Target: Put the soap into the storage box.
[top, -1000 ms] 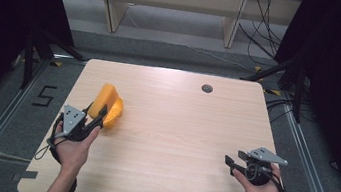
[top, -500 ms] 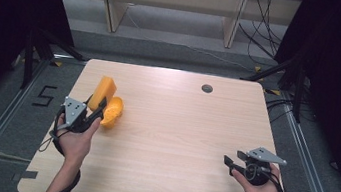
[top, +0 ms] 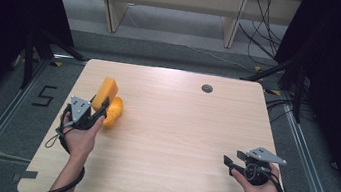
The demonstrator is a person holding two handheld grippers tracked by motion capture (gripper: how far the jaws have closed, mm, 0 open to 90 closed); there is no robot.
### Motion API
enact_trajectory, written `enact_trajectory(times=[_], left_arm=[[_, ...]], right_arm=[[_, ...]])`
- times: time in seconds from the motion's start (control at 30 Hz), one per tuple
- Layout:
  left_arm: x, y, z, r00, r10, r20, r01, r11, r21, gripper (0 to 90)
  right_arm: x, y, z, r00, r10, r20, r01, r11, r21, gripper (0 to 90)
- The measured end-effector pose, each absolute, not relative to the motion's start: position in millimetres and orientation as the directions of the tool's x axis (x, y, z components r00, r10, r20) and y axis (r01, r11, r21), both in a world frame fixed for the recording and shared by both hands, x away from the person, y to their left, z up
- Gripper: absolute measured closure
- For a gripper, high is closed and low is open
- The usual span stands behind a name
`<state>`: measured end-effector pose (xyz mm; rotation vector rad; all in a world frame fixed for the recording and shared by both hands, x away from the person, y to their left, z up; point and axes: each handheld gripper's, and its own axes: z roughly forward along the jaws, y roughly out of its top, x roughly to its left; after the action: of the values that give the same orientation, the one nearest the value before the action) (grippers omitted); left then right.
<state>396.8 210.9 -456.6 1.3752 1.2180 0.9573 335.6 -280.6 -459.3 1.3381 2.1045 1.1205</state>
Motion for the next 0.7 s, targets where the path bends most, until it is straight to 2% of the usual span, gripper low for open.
enact_trajectory(times=[0.13,0.17,0.23,0.3,0.47,0.53,0.63,0.7], left_arm=[[399,209,-464,0.173,0.983,-0.063,0.189,0.030,0.981,60.6],[400,208,-466,0.175,0.983,-0.056,0.192,0.022,0.981,60.6],[403,208,-470,0.171,0.984,-0.051,0.197,0.016,0.980,60.6],[404,208,-473,0.165,0.985,-0.047,0.209,0.012,0.978,60.6],[407,208,-479,0.168,0.985,-0.038,0.219,0.000,0.976,60.6],[409,206,-482,0.166,0.985,-0.041,0.228,0.002,0.974,60.6],[410,205,-485,0.162,0.986,-0.041,0.236,0.002,0.972,60.6],[411,201,-490,0.163,0.986,-0.044,0.243,0.003,0.970,60.6]], right_arm=[[336,-281,-459,-0.462,0.885,0.063,0.550,0.230,0.803,44.3],[334,-279,-459,-0.444,0.890,0.104,0.581,0.198,0.789,44.2],[336,-280,-460,-0.460,0.885,0.070,0.554,0.225,0.802,44.3],[335,-278,-460,-0.446,0.889,0.107,0.577,0.194,0.793,44.2],[336,-281,-460,-0.453,0.890,0.059,0.552,0.228,0.802,44.1],[335,-279,-461,-0.446,0.889,0.101,0.571,0.196,0.797,44.1],[335,-281,-459,-0.455,0.889,0.060,0.554,0.229,0.801,44.1],[335,-280,-460,-0.457,0.885,0.089,0.569,0.214,0.794,44.1]])
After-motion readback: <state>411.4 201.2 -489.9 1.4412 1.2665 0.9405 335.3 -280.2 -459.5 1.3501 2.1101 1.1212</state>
